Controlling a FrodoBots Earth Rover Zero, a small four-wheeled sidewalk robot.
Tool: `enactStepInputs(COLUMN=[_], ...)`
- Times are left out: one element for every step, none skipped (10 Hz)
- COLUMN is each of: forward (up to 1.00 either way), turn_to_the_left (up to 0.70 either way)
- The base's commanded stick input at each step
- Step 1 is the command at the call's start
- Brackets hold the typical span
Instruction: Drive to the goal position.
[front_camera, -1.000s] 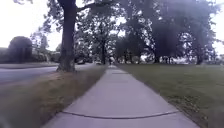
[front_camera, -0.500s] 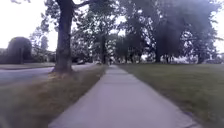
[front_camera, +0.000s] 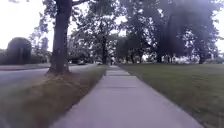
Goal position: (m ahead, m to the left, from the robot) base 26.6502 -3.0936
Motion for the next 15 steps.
enactStepInputs(forward=[0.70, 0.70, 0.70, 0.70, 0.70, 0.70, 0.70, 0.70, 0.70, 0.70, 0.70, 0.70, 0.70, 0.70, 0.70], turn_to_the_left=[0.00, 0.00, 0.00, 0.00, 0.00, 0.00, 0.00, 0.00, 0.00, 0.00, 0.00, 0.00, 0.00, 0.00, 0.00])
